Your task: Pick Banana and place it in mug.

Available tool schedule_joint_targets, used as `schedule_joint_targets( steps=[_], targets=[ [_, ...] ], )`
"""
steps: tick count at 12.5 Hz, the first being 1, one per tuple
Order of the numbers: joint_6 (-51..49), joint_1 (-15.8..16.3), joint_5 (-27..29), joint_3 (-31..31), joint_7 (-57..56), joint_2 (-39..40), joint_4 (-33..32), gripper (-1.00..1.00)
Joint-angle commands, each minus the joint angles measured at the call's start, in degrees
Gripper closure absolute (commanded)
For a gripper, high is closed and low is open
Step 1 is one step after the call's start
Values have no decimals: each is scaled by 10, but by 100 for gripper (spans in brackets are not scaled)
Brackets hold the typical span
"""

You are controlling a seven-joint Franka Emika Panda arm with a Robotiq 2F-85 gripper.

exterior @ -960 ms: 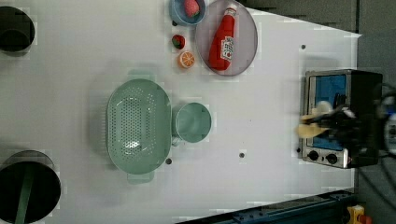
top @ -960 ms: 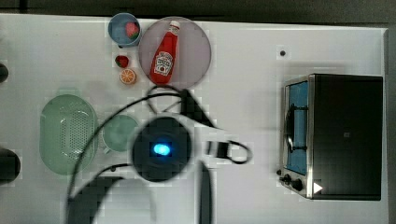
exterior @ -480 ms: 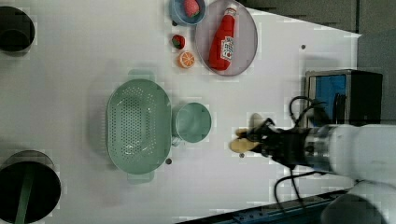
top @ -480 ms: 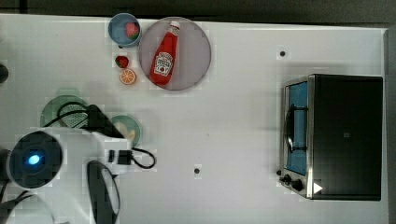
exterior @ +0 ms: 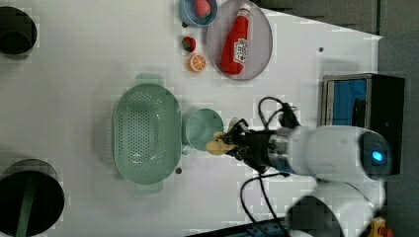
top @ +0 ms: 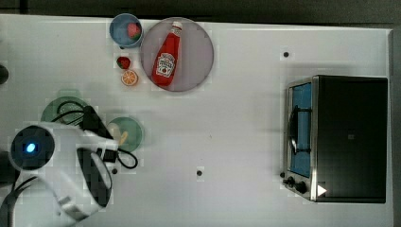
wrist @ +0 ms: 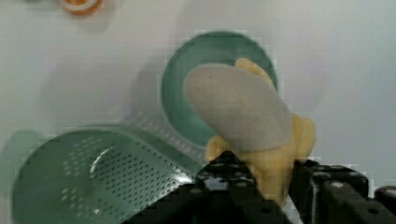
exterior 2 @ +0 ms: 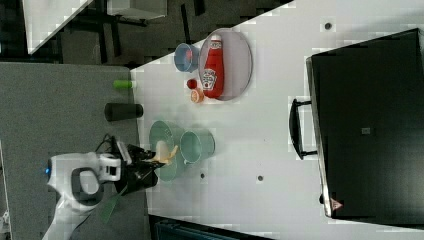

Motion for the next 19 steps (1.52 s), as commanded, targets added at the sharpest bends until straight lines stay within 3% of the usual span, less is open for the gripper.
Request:
schedule_joint_targets(
  steps=[1,4,10,11,16,19],
  targets=[
    [49,-9,-27,-13,68,39,-6,46],
    [100,-8,-40,-16,89,76,-21,40],
    [117,-9,-45,-21,93,66,-30,-92],
    [118,-10,-45,-22,93,61,-30,-100],
    [105,-16,-43,-38,93,1,-15,-100],
    [-24,-26,-43,-84,-6,-84,11,-100]
  ],
)
